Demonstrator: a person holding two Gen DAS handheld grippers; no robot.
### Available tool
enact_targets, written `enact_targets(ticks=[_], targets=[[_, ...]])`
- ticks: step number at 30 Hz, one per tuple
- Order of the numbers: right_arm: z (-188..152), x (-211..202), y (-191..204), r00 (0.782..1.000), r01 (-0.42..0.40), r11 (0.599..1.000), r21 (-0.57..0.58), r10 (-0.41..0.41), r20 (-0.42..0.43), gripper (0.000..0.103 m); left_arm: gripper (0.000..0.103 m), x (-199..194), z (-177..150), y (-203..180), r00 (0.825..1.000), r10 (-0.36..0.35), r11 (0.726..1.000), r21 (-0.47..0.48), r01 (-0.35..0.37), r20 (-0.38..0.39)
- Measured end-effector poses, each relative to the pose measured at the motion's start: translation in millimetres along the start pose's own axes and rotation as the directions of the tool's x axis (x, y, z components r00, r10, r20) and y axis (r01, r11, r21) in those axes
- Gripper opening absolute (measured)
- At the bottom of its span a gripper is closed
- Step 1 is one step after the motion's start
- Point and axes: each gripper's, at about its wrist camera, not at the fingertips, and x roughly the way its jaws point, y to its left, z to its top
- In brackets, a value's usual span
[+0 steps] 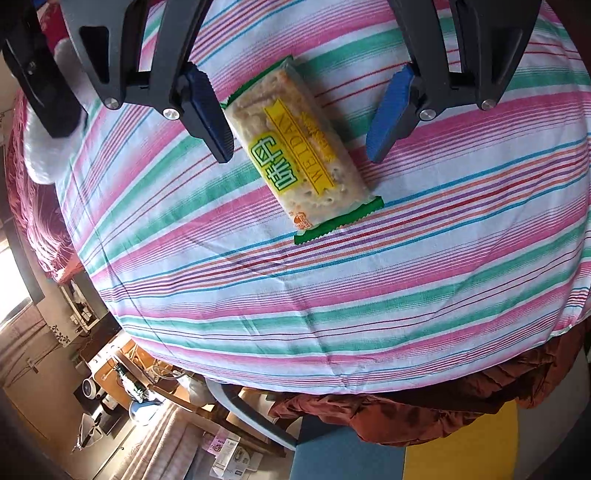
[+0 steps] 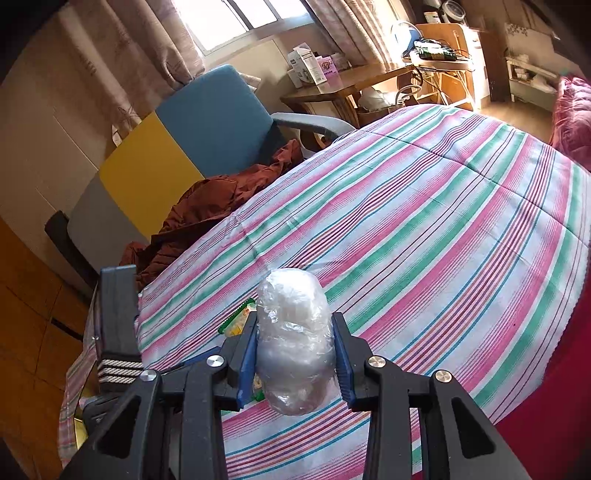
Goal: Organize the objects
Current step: 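Grasp the green-wrapped WEIDAN cracker pack with the left tool, then lift the cracker pack with the left tool while the right tool holds the wrapped ball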
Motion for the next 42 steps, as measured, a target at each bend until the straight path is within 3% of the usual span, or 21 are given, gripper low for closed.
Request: enact_targets(ticks=[5, 8, 11, 16, 21, 25, 34, 42], targets=[[-0.6, 6.4, 2.6, 1.000, 0.008, 1.000, -0.018, -0.009, -0.027, 0.038, 0.074, 13.5, 1.0, -9.0, 0.997, 0.073, 0.995, 0.069, -0.074, 0.022], [-2.1, 8.8, 4.4, 0.999, 0.009, 0.999, -0.036, -0.010, -0.043, 0.038, 0.053, 8.5, -11.4, -8.2, 0.991, 0.118, 0.982, 0.140, -0.126, 0.063], [-4.1, 13.2, 8.1, 0.998, 0.006, 0.998, -0.060, -0.010, -0.066, 0.038, 0.048, -3.3, -25.1, 2.5, 0.991, 0.117, 0.976, 0.177, -0.127, 0.063], [-21.1, 34.8, 37.4, 0.982, -0.019, 0.975, -0.222, -0.024, -0.190, 0.040, 0.048, -33.9, -74.2, 34.3, 0.983, 0.148, 0.970, 0.180, -0.166, 0.112], [-38.5, 46.5, 57.3, 0.967, -0.036, 0.938, -0.344, -0.055, -0.249, 0.040, 0.049, -67.9, -130.7, 65.9, 0.969, 0.170, 0.966, 0.163, -0.199, 0.179], [-47.0, 52.8, 64.0, 0.959, -0.016, 0.916, -0.400, -0.099, -0.265, 0.040, 0.049, -79.5, -157.8, 76.0, 0.960, 0.160, 0.966, 0.163, -0.200, 0.232], [-53.5, 59.7, 69.0, 0.950, 0.038, 0.892, -0.451, -0.172, -0.260, 0.040, 0.049, -74.2, -165.1, 74.4, 0.942, 0.150, 0.960, 0.183, -0.211, 0.300], [-55.3, 61.8, 71.7, 0.948, 0.035, 0.887, -0.460, -0.175, -0.265, 0.040, 0.049, -73.3, -172.1, 73.1, 0.931, 0.166, 0.954, 0.185, -0.235, 0.324]])
